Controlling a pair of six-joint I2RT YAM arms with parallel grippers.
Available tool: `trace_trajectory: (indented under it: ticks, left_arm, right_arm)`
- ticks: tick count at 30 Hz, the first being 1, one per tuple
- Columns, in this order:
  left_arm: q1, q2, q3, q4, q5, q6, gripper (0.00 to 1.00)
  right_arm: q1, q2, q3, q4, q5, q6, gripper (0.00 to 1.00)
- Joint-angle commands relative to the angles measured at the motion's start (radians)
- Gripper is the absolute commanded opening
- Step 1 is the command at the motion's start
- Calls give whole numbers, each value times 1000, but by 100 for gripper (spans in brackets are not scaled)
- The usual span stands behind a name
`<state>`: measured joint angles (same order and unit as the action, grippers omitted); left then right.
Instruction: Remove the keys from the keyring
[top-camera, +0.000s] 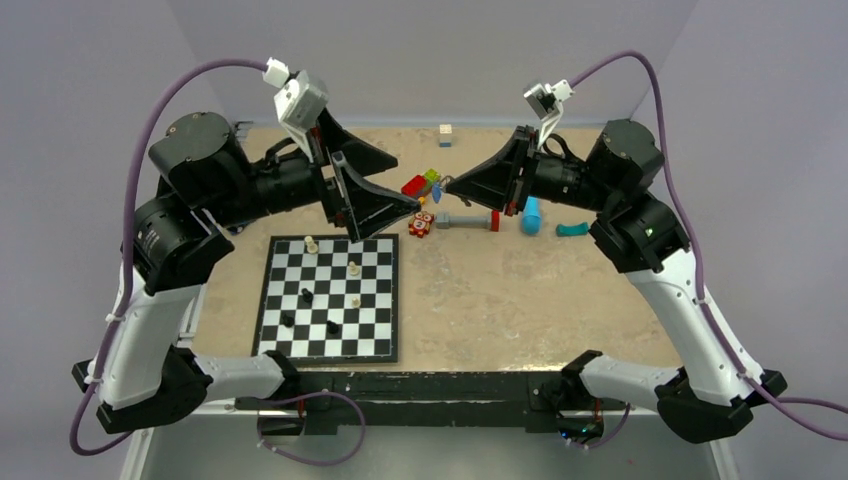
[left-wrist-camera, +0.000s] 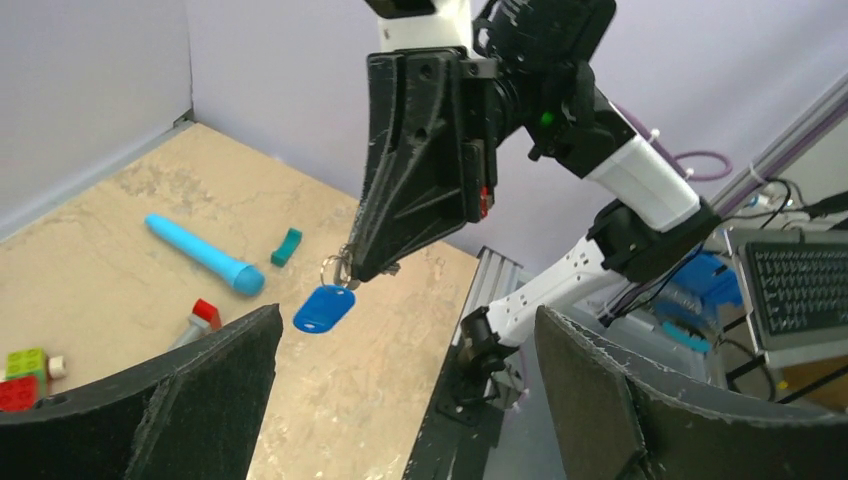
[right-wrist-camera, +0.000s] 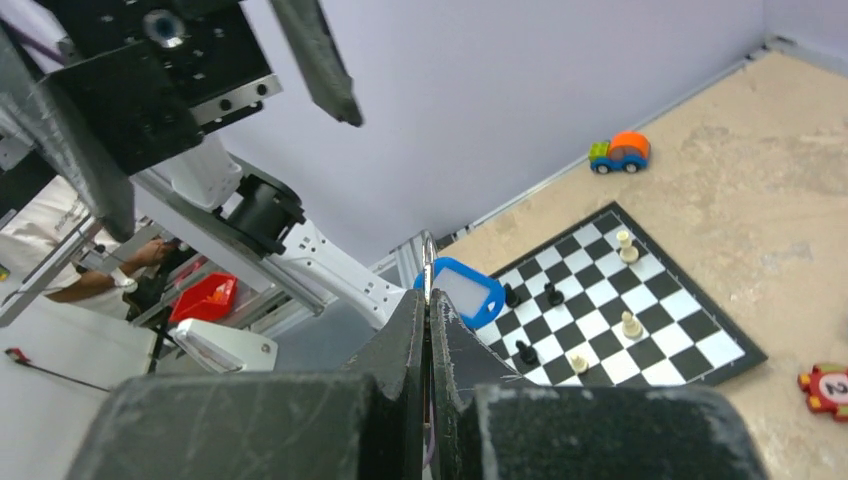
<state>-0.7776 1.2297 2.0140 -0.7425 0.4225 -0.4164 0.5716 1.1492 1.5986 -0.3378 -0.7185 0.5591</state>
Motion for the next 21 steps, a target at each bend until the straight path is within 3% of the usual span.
trace_trajectory:
  ticks: [1, 5, 11, 21]
  left_arm:
    - [6, -15, 14, -103, 24, 202, 100]
    - [19, 19, 83, -196, -25, 297, 100]
    - [33, 160, 262, -303, 75, 223, 99]
    - [83, 156, 205, -210, 290, 177, 87]
  right_arm:
    - [5, -26, -11, 20, 19, 37, 0]
    - [5, -8, 18, -32, -30, -21, 0]
    - [5, -19, 32, -34, -33, -58, 0]
    - [5, 10, 23, 9, -193, -126, 0]
